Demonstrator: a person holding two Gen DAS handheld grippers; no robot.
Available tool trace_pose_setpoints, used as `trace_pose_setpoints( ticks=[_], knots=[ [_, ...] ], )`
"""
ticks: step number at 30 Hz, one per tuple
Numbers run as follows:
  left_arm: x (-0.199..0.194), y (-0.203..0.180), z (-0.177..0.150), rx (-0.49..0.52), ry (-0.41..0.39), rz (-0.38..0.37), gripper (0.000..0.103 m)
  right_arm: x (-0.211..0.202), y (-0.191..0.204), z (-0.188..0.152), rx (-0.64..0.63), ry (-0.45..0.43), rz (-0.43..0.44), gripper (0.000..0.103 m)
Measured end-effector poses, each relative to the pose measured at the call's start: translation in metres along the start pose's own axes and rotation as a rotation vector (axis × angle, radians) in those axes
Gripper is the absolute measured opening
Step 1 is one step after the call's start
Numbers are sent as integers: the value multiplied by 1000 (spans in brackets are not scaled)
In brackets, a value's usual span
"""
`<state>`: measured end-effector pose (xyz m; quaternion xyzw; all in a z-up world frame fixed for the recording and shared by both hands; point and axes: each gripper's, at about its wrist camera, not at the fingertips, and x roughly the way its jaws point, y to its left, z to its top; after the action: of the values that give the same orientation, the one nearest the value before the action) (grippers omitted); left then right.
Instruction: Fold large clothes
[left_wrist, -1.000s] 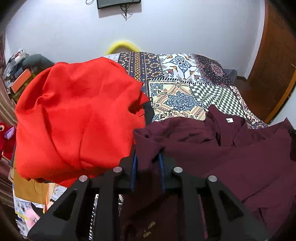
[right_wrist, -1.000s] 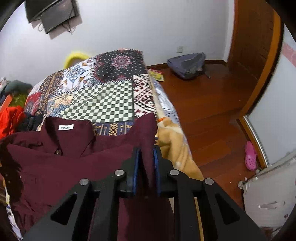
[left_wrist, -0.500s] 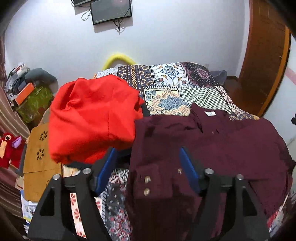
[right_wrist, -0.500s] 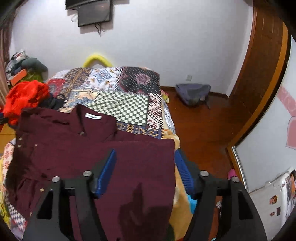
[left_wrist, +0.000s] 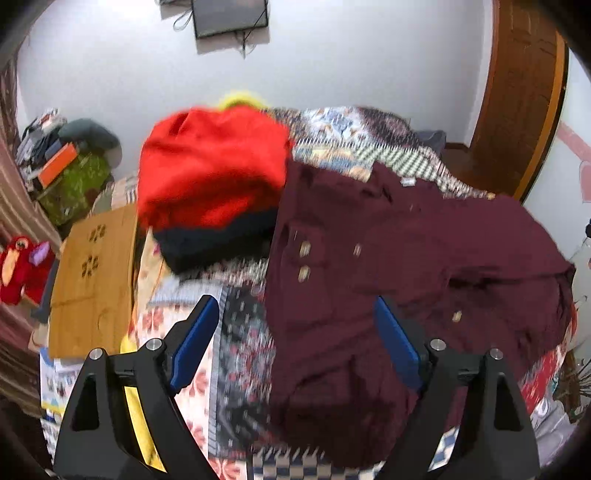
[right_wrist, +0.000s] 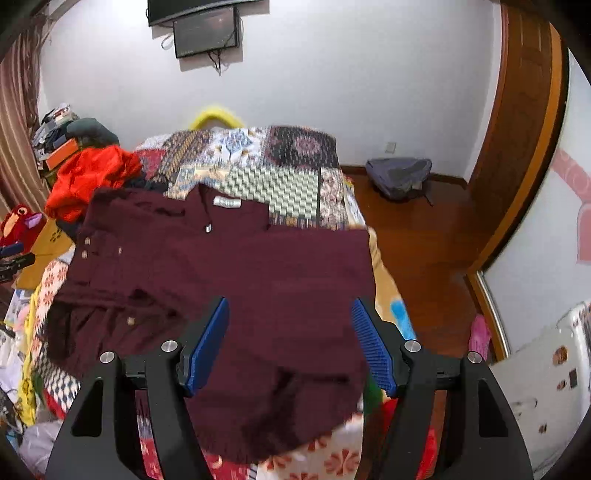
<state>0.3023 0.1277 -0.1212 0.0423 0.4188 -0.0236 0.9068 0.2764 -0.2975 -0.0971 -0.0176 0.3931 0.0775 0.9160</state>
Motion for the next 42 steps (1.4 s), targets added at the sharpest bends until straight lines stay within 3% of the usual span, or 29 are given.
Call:
trace_pose_setpoints(
  ticks=[13, 22, 27, 32, 35, 38, 40, 42],
  knots=[
    [50, 22, -89, -151, 220, -101, 85, 29, -11, -80, 180, 218, 90, 66],
    [93, 20, -116, -346, 362, -338, 85, 50, -20, -103, 314, 283, 163, 66],
    [92, -9, -113, -243, 337, -271, 81, 54, -21, -105, 370, 272, 208, 70],
    [81, -18, -102, -184, 285, -213, 52, 50, -10, -103, 331, 221, 220, 69],
    [74, -16, -96, -176, 262, -217, 42, 53, -5, -101, 339, 192, 255, 61],
    [62, -14, -91, -173, 231, -228, 34, 52, -2, -95, 325, 176, 223, 39],
    [51, -11, -85, -178, 196, -260, 26, 46, -1, -86, 303, 156, 227, 20],
    [39, -11, -75, -185, 164, -295, 18, 37, 0, -74, 278, 133, 246, 17]
  ],
)
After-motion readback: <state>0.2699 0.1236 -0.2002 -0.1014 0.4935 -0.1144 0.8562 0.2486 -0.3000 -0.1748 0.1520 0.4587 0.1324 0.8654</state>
